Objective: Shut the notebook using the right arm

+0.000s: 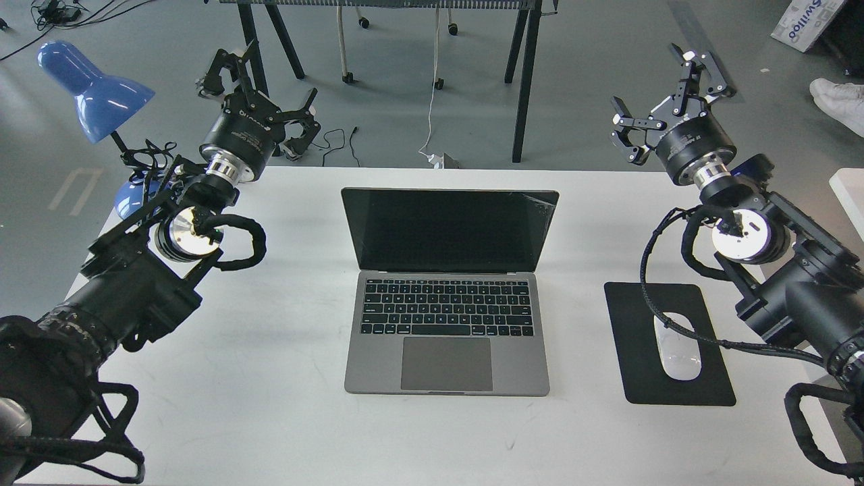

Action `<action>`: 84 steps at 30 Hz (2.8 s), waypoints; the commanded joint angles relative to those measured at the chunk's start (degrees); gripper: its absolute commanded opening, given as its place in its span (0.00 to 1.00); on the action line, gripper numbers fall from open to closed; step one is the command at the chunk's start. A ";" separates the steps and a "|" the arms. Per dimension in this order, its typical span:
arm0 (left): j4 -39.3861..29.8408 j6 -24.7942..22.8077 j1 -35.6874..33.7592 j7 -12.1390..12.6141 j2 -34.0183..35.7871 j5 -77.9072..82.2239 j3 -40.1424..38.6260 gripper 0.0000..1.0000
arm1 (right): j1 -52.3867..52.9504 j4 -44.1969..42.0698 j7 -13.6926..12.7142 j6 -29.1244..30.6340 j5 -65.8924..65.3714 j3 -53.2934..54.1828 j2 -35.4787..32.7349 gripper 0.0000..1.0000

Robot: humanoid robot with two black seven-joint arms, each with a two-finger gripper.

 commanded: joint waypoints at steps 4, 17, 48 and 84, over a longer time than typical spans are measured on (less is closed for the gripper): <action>0.00 0.01 0.08 0.01 -0.09 0.09 0.06 1.00 | 1.54 0.11 -0.05 -0.03 0.07 -6.41 3.09 1.00; 0.00 0.01 0.08 0.01 -0.18 0.09 0.15 1.00 | -1.54 5.90 -0.14 0.24 -0.02 -10.81 1.87 1.00; 0.00 0.01 0.08 0.01 -0.18 0.18 0.24 1.00 | -11.20 20.67 0.30 0.15 -18.73 -28.83 -8.07 1.00; 0.00 0.01 0.08 0.01 -0.18 0.18 0.33 1.00 | -13.67 16.81 0.47 2.52 -22.54 -0.11 -5.79 1.00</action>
